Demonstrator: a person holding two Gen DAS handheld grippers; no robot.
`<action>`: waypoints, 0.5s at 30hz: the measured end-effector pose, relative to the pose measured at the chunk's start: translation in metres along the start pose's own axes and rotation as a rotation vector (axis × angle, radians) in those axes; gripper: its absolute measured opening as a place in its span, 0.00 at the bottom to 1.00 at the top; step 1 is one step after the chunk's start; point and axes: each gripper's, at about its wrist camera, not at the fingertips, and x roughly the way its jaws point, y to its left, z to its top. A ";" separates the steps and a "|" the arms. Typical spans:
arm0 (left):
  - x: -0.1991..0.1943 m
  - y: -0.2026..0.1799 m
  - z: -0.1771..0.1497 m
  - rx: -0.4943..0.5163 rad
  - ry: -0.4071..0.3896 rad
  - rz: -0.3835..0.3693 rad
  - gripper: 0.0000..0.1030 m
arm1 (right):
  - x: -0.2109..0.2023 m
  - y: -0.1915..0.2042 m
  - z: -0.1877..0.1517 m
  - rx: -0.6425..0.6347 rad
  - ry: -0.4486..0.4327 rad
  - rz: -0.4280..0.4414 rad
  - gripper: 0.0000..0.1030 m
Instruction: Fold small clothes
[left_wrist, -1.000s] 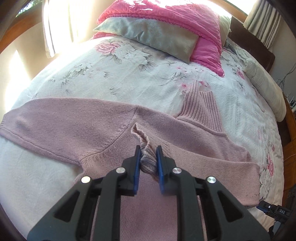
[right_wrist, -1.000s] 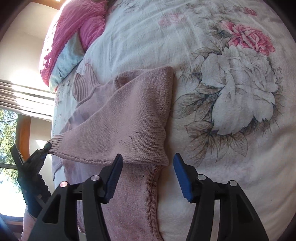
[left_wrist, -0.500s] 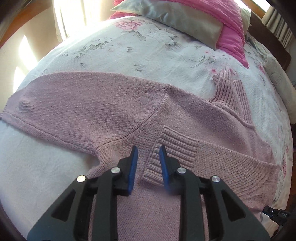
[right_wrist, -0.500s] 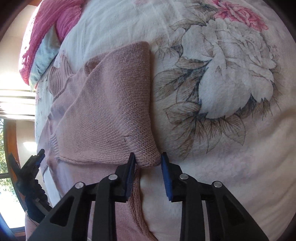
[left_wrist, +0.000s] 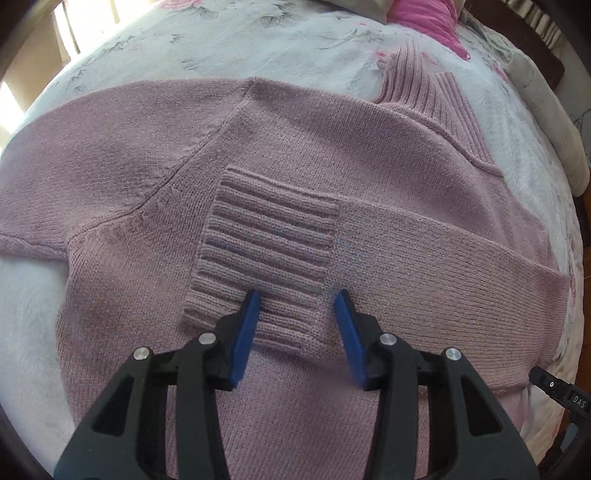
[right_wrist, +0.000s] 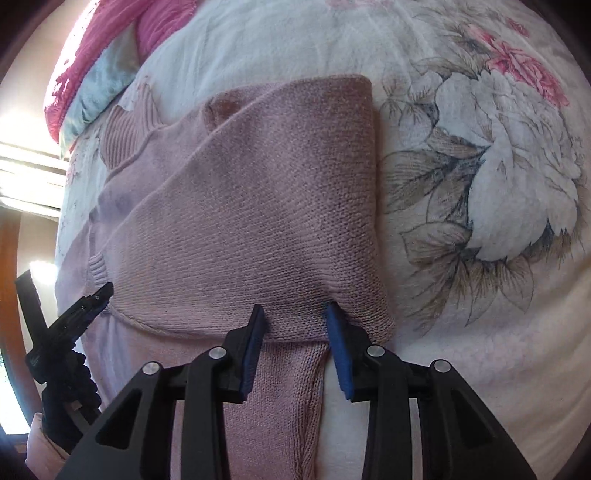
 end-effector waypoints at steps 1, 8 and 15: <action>0.000 0.000 0.001 0.008 0.003 -0.001 0.43 | -0.002 0.000 0.001 0.004 0.002 0.003 0.36; -0.047 0.044 -0.002 -0.074 -0.054 -0.065 0.64 | -0.040 0.042 -0.012 -0.062 -0.060 0.027 0.54; -0.092 0.191 -0.018 -0.264 -0.086 0.039 0.68 | -0.021 0.123 -0.037 -0.200 -0.011 0.022 0.63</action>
